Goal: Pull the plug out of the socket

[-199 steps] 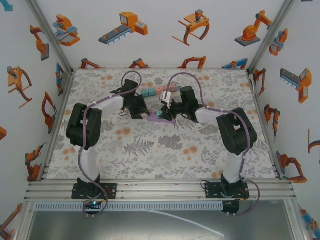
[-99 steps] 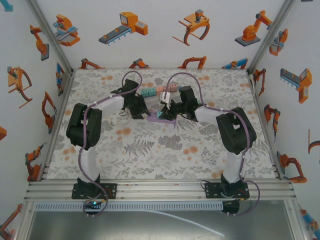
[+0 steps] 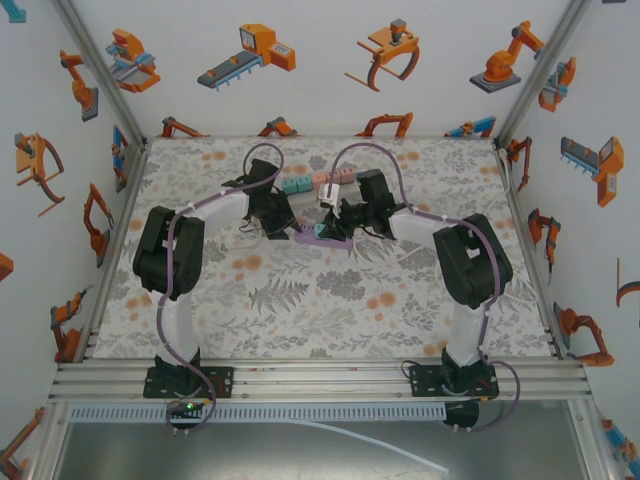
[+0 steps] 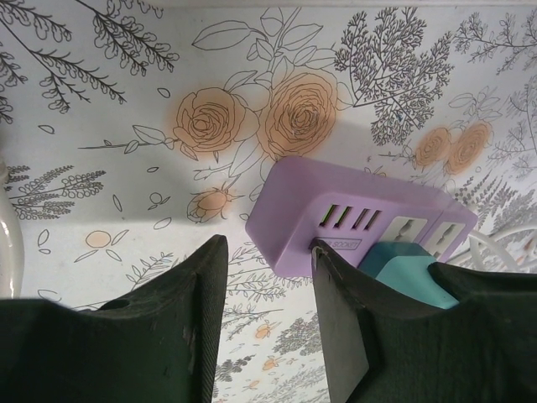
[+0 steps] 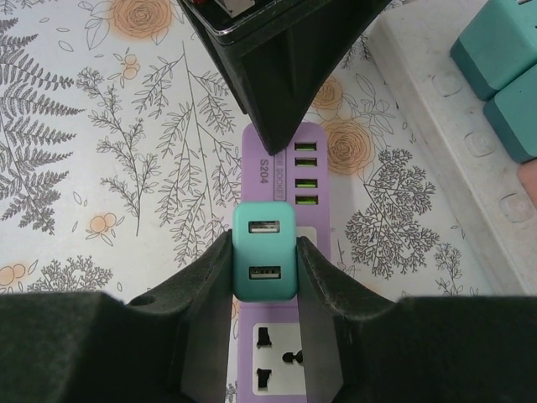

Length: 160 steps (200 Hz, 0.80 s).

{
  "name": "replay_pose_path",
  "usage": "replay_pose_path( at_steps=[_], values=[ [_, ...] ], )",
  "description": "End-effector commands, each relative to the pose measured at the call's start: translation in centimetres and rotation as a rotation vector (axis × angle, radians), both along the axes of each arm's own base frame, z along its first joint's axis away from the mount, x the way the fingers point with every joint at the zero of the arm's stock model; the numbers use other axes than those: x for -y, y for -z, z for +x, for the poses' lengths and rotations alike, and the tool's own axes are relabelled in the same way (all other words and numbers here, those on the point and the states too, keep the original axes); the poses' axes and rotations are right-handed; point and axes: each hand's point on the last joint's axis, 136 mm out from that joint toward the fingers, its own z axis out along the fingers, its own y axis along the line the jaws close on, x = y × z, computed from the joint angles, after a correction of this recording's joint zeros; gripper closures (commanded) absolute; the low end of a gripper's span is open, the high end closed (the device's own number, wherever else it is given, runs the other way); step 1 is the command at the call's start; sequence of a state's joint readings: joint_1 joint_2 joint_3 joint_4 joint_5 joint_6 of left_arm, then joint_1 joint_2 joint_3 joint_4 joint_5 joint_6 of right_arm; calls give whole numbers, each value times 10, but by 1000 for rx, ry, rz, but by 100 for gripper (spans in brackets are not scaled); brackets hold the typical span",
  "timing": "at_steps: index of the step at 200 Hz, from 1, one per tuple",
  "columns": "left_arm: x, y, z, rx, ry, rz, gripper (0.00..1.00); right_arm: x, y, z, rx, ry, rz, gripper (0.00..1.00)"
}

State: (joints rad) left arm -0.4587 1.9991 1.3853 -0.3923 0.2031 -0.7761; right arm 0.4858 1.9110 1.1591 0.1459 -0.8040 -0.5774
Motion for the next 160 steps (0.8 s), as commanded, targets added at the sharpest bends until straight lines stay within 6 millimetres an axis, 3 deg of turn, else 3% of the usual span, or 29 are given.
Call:
replay_pose_path(
  at_steps=[1,33,122,160],
  values=[
    [-30,43,-27,-122,-30,153,56,-7,-33,-3,44,-69,77,82],
    [-33,43,-28,-117,-32,165,56,-3,-43,5,57,-42,144,86],
    [-35,41,-31,-108,-27,179,58,5,-44,10,71,-10,161,88],
    [-30,24,-26,-66,-7,154,47,10,-60,16,93,63,198,88]
  ],
)
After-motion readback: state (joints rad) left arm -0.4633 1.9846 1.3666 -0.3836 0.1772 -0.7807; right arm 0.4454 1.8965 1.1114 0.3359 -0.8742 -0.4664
